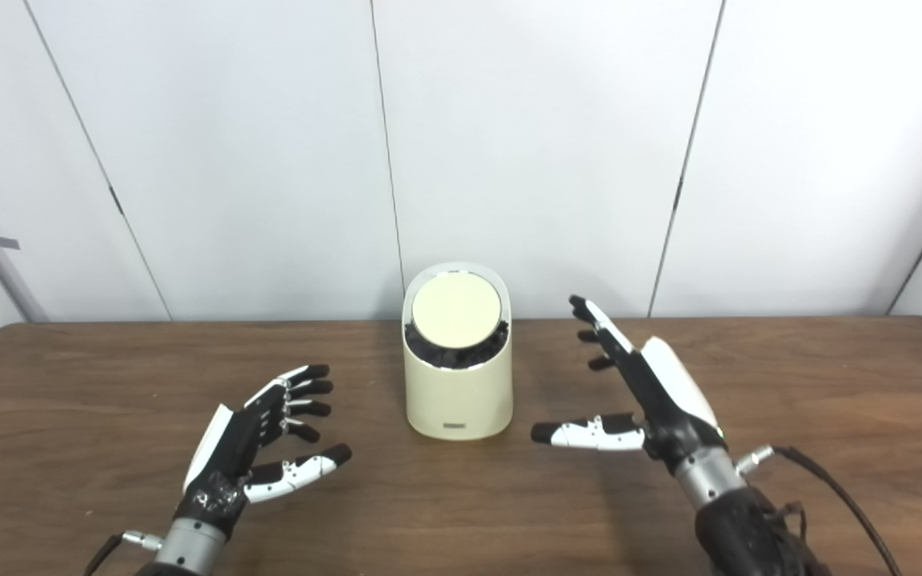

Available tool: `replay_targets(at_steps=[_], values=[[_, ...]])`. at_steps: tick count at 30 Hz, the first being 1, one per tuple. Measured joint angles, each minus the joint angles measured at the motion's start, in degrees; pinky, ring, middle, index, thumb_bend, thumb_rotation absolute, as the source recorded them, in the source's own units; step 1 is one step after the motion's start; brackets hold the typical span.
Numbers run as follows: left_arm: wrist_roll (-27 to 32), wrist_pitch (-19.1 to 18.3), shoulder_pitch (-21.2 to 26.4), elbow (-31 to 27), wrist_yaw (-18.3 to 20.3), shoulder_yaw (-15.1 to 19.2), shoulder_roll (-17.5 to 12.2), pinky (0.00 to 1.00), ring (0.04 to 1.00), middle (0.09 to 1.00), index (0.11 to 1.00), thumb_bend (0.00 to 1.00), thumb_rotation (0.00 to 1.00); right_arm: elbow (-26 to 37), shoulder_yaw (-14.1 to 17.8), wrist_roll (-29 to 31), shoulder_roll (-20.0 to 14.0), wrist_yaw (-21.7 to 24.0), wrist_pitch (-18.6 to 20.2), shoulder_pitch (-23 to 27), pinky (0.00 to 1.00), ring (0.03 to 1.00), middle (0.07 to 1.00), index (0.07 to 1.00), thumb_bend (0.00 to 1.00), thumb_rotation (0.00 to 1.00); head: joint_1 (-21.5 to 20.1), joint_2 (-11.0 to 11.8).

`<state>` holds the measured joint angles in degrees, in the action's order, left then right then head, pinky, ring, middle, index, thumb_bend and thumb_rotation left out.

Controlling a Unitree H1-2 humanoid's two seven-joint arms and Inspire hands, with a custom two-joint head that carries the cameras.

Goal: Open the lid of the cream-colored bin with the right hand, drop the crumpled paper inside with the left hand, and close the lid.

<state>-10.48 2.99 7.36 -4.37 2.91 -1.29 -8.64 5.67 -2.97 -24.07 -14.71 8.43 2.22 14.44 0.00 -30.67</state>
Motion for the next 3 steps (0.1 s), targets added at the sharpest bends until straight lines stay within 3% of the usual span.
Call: replay_targets(at_steps=[3], values=[[0.1, 0.1, 0.0, 0.0, 0.0, 0.1, 0.0, 0.57, 0.713, 0.795, 0.830, 0.71, 0.12, 0.0, 0.0, 1.7, 0.9, 0.0, 0.3, -1.3, 0.75, 0.903, 0.967, 0.966, 0.86, 0.36, -0.2, -0.1]])
